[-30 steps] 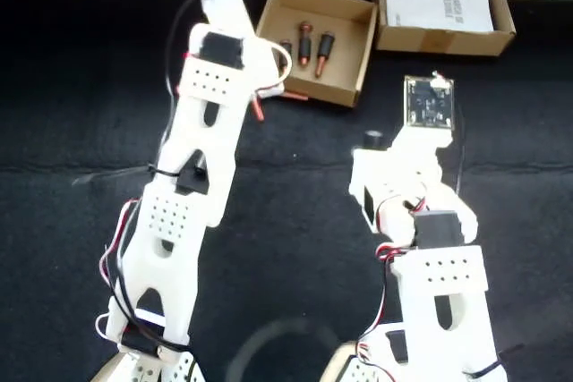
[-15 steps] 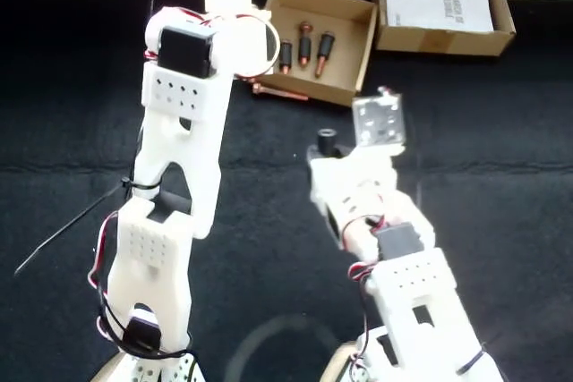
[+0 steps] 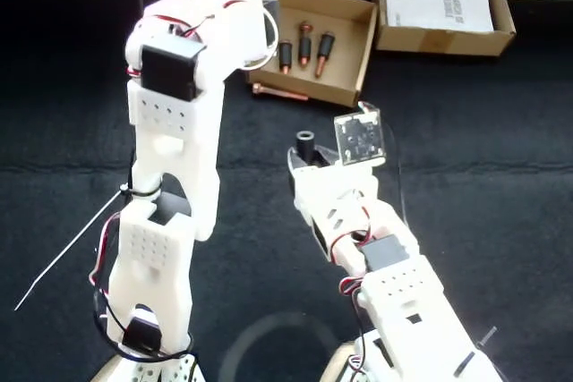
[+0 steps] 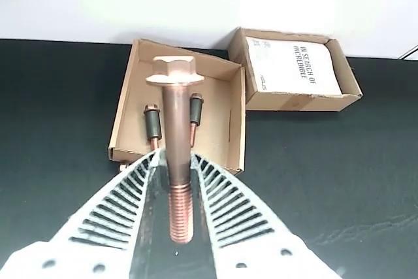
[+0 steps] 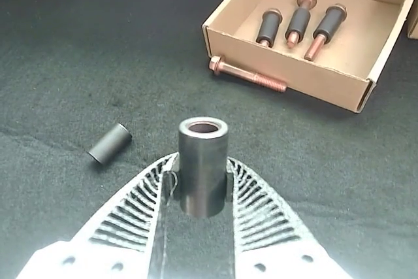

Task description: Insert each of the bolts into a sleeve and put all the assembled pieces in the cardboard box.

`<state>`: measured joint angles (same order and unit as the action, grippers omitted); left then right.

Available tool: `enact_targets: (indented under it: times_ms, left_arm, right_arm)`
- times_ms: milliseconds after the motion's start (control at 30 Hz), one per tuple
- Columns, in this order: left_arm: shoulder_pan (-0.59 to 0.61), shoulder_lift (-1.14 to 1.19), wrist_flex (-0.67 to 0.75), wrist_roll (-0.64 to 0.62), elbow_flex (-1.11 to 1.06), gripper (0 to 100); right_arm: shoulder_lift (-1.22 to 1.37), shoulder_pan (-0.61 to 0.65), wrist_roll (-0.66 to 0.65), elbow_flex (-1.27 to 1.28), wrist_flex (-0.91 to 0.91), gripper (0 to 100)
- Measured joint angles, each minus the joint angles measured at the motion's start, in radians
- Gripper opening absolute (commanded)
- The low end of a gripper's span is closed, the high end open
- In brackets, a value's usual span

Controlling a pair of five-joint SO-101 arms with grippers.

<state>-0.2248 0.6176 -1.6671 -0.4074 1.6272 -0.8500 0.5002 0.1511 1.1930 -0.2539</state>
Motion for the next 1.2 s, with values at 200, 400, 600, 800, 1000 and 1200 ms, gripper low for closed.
enact_targets:
  times_ms: [200, 400, 600, 800, 1000, 1200]
  left_arm:
    - [-0.006, 0.006, 0.044, 0.035, 0.002, 1]
    - [-0.005, 0.052, 0.140, 0.078, 0.002, 1]
    - [-0.005, 0.054, 0.272, 0.178, 0.002, 1]
    - [-0.006, -0.014, 0.351, 0.307, 0.002, 1]
    - [-0.003, -0.186, 0.333, 0.451, 0.002, 1]
    - [-0.005, -0.334, 0.049, 0.491, 0.015, 1]
  right_arm:
    - [0.000, 0.000, 0.000, 0.000, 0.003, 0.6]
    - [0.000, 0.000, 0.000, 0.002, 0.043, 0.6]
    - [0.000, 0.000, 0.000, 0.003, 0.049, 0.6]
    - [0.000, 0.000, 0.000, 0.003, 0.049, 0.6]
    - [0.000, 0.000, 0.000, 0.003, 0.049, 0.6]
    - [0.000, 0.000, 0.000, 0.003, 0.049, 0.6]
